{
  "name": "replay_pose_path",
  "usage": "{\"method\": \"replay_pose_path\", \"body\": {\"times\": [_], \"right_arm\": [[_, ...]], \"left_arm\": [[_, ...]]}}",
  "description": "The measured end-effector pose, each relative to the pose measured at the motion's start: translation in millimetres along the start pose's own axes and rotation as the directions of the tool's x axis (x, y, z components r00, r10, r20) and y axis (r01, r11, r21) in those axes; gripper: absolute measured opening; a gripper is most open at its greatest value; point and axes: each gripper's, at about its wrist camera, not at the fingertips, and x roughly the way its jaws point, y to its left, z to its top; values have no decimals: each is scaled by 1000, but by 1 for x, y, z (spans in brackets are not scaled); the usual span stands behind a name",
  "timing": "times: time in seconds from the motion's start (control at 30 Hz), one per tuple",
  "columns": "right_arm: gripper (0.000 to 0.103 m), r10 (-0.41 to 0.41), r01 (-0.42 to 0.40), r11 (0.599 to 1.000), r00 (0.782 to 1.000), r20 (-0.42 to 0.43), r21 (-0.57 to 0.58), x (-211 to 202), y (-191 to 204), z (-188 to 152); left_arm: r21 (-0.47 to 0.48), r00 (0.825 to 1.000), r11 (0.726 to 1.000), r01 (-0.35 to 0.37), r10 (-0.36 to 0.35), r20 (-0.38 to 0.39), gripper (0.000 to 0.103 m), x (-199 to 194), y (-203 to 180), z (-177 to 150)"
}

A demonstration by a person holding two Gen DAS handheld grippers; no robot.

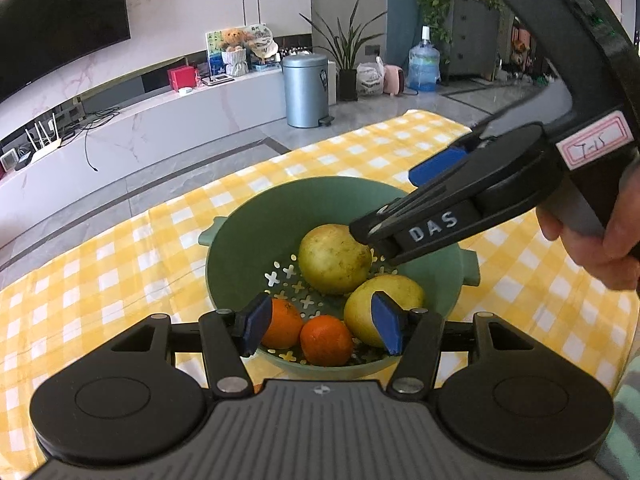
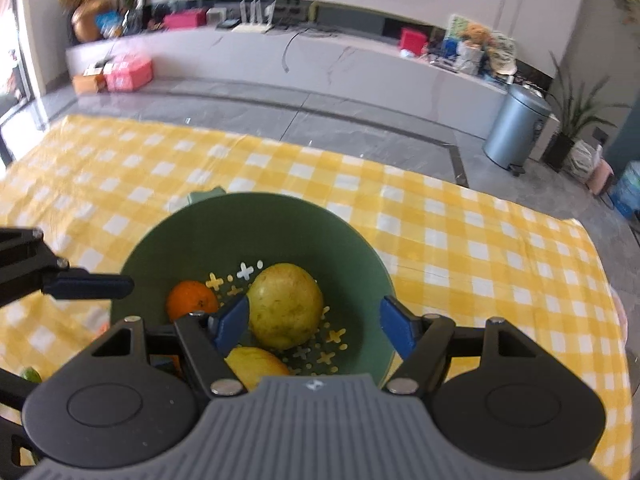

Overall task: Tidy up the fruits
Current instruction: 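Withdraw both open tools from the colander toward the remaining fruit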

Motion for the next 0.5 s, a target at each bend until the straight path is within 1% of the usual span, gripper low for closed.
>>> {"method": "replay_pose_path", "body": {"times": [0.13,0.23,0.4,0.5], "right_arm": [[69,9,-12,997,999,41,82,-13,-6,-9],[69,0,-10,993,997,83,116,-23,-7,-19],[69,-23,-10,980,986,166,197,-43,-9,-42],[69,-40,-12,971,977,209,239,-53,-6,-58]], "left_arm": [[-16,1000,1000,0,0,6,67,-8,0,-3],[-22,1000,1000,4,-4,4,67,-13,0,-7],[-29,1000,1000,12,-12,-8,67,-22,-1,-14],[-49,1000,999,24,-24,-9,67,-28,0,-17]]}}
